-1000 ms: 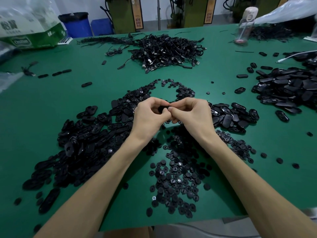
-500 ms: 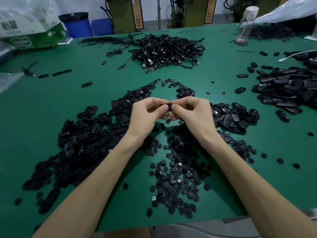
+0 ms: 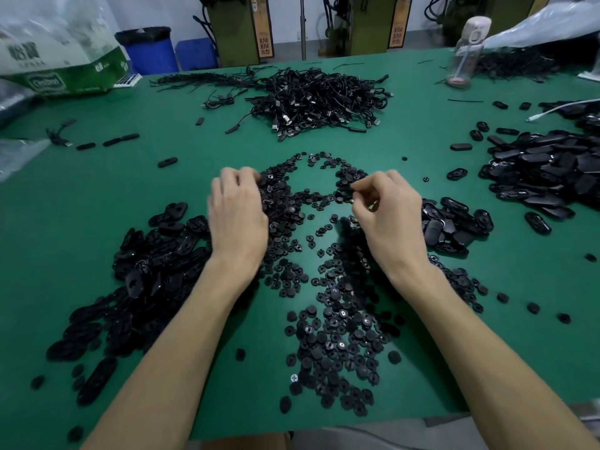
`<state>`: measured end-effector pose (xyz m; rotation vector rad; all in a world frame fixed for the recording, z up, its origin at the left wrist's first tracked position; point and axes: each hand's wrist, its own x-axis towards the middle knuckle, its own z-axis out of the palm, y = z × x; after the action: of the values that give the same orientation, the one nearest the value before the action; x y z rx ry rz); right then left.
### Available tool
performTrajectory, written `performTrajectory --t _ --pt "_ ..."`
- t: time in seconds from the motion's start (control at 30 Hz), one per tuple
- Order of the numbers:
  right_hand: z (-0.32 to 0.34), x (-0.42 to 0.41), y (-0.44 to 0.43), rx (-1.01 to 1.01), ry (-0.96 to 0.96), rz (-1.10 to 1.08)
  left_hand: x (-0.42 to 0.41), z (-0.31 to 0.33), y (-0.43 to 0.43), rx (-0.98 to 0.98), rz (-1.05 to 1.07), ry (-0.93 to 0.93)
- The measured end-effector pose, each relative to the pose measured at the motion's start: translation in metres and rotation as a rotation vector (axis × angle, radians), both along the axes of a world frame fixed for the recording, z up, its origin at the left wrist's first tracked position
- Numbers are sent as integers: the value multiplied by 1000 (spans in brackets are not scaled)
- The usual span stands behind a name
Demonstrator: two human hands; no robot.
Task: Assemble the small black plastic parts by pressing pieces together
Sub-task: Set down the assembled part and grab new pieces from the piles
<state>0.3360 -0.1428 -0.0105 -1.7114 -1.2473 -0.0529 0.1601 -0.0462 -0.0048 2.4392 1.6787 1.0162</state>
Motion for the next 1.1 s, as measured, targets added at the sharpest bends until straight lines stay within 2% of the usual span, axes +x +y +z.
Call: performTrajectory --t 0.07,0.17,0.3,0.43,0.57,0.67,0.73,0.9,1.1 --pt "0 4 -3 -34 -97 -78 -10 1 9 -92 181 216" --pt "-1 12 -3 -152 -195 -188 -20 1 15 -291 287 331" --pt "-5 15 -1 -362 -255 -235 -22 -4 21 -276 280 331" --pt "-7 11 0 -301 -316 -208 -23 -5 23 -251 255 261" --pt "-9 1 3 -294 -383 -43 -23 -6 23 -160 255 207" --pt "-13 -3 6 -391 -431 34 -18 -4 22 -34 148 16" --pt "-16 -3 7 -428 -435 56 -9 -3 18 -75 -7 -201" --pt "-15 -2 6 -406 -396 35 13 -8 4 -284 -269 -513" --pt "-13 -4 5 -409 -379 42 21 -11 -4 -737 -489 -925"
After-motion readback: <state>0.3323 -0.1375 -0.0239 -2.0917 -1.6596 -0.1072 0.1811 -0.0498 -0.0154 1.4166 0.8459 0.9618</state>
